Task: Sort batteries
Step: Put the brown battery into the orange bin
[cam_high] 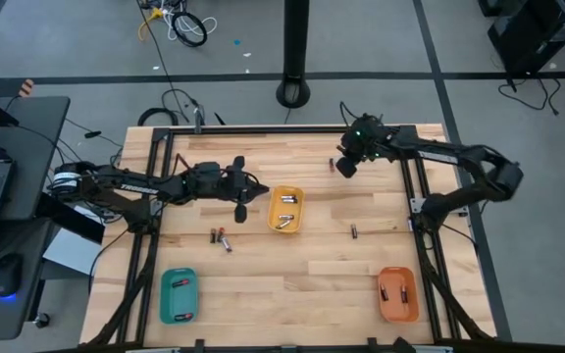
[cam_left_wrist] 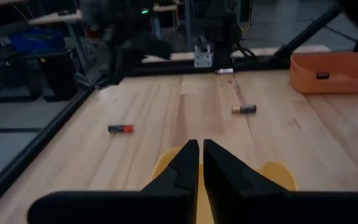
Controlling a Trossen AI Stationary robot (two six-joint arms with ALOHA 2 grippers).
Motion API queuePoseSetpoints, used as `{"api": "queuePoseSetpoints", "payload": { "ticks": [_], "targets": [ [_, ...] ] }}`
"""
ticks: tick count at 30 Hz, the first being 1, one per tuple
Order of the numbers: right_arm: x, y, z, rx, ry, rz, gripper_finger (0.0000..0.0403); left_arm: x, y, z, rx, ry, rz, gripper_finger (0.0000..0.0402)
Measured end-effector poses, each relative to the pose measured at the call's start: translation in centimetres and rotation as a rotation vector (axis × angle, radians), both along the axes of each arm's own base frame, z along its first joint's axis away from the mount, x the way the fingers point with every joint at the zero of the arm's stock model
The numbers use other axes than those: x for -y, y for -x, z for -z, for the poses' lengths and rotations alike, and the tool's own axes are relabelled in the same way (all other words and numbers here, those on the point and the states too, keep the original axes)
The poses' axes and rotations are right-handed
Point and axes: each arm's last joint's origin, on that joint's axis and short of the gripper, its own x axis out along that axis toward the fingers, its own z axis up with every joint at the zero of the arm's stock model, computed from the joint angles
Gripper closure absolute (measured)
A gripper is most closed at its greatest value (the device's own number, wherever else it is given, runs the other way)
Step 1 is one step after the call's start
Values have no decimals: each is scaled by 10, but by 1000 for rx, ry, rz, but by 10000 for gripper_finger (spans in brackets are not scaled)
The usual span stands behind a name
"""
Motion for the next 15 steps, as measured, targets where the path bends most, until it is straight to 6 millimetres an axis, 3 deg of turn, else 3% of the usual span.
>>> {"api": "queuePoseSetpoints", "payload": {
  "ticks": [6,15],
  "targets": [
    [-56,11,-35,31,-129,18,342,-1,-1,-6,62,-16,-10,372],
    [-153,19,-49,77,-412,72,342,-7,0,-8,80,-23,-45,372]
  ]
}}
